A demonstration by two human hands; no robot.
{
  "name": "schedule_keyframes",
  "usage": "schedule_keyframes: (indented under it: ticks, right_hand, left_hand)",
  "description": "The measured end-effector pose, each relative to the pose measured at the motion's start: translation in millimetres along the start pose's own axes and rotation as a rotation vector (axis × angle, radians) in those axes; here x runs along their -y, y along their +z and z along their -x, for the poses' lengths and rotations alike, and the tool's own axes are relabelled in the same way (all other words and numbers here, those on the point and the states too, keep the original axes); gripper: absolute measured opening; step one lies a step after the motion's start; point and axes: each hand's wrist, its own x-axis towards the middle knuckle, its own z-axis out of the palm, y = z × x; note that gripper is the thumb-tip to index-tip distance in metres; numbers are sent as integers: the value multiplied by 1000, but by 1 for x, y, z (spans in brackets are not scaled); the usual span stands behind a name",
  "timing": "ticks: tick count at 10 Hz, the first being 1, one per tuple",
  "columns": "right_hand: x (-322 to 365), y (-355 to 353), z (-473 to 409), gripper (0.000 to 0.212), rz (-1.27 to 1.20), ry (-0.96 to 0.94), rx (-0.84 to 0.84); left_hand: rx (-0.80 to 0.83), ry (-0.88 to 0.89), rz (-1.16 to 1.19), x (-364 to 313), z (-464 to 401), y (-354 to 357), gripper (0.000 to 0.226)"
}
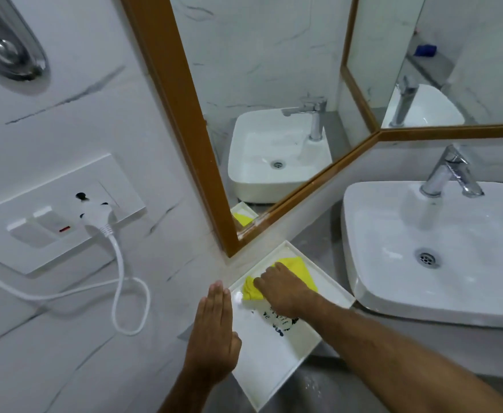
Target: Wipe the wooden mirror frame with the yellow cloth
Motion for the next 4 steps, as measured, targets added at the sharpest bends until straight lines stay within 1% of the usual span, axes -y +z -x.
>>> schedule_keyframes:
  ticks: [1,2,3,4]
  right_hand:
    - [24,60,14,44,-48,110,115]
    - [49,106,25,74,-210,213,262]
    - [42,94,30,97,-459,245,312]
    - [14,71,43,87,-550,348,100]
  left_hand:
    - [101,-15,10,-2,5,20,85]
    - [151,38,14,-4,1,39,89]
    - [128,94,22,-10,-12,44,84]
    - [96,159,2,-23,-34,45,81]
